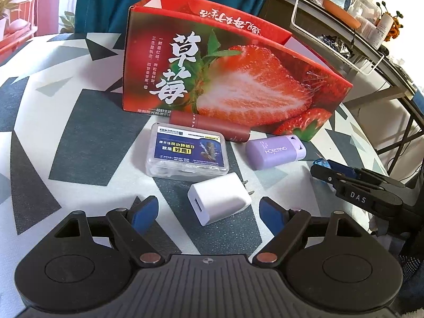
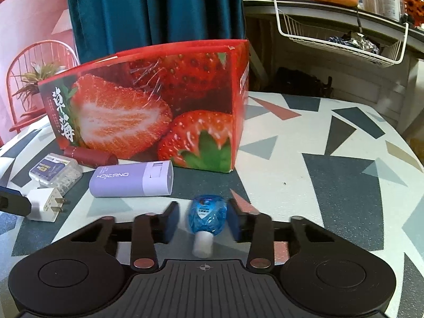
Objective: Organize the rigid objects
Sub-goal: 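Grasp the small blue bottle with the right gripper while the left tool approaches the white charger cube, then close the left gripper on the white charger cube while the right gripper holds the blue bottle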
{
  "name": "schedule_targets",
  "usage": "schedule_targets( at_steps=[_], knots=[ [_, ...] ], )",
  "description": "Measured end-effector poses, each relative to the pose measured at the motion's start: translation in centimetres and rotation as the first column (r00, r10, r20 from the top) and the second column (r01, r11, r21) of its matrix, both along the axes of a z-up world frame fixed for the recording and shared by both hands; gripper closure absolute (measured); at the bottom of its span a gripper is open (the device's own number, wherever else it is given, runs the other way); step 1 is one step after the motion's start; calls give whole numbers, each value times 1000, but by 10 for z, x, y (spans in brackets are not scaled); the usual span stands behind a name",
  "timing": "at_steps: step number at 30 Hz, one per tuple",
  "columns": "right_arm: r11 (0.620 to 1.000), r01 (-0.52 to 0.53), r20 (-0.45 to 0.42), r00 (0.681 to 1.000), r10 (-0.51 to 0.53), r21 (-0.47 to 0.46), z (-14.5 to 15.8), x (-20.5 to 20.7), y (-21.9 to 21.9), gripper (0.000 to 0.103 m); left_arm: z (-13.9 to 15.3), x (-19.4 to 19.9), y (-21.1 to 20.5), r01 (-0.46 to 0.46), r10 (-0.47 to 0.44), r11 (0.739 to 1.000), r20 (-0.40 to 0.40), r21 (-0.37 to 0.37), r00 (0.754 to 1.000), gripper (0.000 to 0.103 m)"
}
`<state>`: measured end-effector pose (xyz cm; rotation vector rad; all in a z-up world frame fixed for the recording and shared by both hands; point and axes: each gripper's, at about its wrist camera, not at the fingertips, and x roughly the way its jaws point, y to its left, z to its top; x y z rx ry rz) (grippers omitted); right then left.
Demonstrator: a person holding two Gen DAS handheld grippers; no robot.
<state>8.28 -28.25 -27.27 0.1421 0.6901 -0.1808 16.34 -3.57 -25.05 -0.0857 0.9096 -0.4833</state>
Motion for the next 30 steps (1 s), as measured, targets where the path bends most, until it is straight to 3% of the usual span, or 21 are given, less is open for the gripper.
schedule_targets(
  at_steps=[8, 16, 30],
  knots=[
    [996, -88, -1, 996, 88, -1, 0, 2, 8, 75, 0, -1, -7, 19, -19, 1000, 2, 5, 1000, 19],
    [966, -241, -26, 970, 240, -90, 1, 5, 34, 75, -2, 4, -20, -2, 1, 999, 26, 35, 1000, 21],
    [966, -248, -24, 969, 247, -80, 2, 4, 33, 75, -4, 6, -6, -84, 82, 995, 38, 55, 996, 29]
  ],
)
